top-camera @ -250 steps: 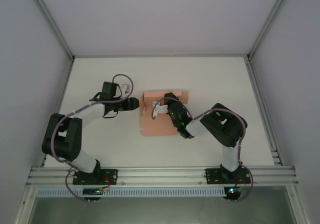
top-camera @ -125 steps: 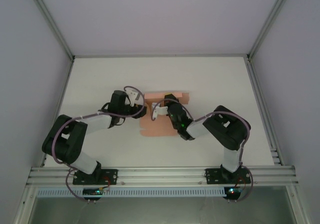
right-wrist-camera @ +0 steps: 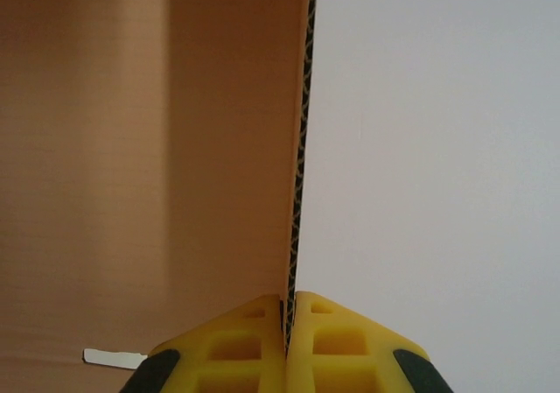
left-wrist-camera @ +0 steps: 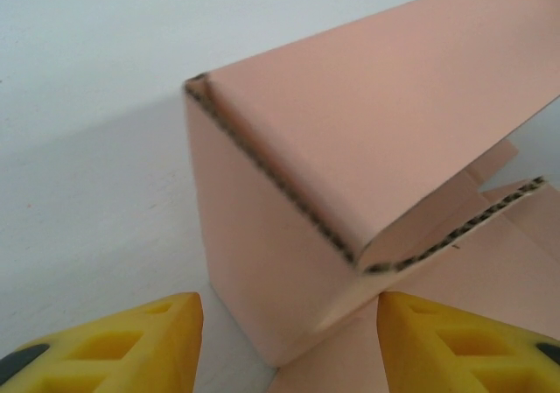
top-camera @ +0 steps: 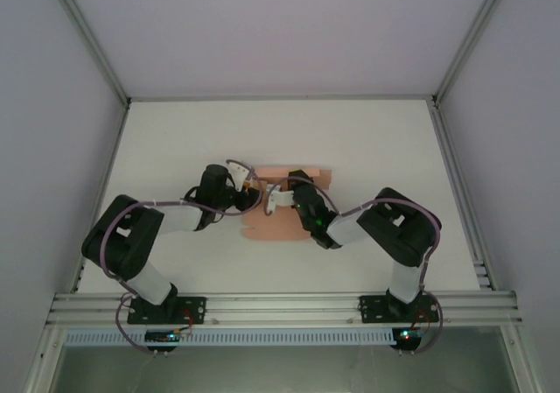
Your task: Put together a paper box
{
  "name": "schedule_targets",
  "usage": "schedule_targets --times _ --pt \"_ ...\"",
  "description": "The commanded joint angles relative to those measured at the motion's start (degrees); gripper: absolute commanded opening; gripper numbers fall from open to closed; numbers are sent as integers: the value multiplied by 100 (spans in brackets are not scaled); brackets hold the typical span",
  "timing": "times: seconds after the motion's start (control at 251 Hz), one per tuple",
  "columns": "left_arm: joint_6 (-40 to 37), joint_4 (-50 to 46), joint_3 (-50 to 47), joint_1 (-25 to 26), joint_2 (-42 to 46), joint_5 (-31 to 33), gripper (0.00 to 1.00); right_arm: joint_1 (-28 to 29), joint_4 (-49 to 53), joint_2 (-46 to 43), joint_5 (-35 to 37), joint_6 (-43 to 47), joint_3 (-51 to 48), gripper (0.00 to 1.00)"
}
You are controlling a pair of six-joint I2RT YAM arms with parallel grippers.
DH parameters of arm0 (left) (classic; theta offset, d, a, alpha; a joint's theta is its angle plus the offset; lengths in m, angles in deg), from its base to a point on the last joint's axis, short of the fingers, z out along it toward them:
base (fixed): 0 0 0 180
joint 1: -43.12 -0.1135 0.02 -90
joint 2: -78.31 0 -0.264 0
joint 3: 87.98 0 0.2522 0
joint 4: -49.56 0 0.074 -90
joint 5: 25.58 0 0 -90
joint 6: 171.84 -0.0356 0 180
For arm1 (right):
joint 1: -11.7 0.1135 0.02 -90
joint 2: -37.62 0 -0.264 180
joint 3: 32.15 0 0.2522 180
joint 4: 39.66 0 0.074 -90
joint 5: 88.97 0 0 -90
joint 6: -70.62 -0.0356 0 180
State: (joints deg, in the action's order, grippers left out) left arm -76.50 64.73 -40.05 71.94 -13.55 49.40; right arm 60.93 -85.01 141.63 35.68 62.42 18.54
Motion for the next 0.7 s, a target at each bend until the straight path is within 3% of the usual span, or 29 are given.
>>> schedule_targets --times 0.0,0.176,0.447,0.567,0.698 --pt "-178 458 -21 158 -103 492 51 275 375 -107 70 -100 -177 0" --pt "-282 770 -9 341 -244 905 40 403 894 -210 159 -449 -212 0" --pt "-33 1210 210 431 -611 1022 22 319 1862 -274 -150 -1113 -13 0" --pt "109 1064 350 606 -676 1632 15 241 2024 -273 -191 -1323 69 0" --pt "178 777 540 765 -843 2399 0 200 2232 -269 -242 -1537 167 0"
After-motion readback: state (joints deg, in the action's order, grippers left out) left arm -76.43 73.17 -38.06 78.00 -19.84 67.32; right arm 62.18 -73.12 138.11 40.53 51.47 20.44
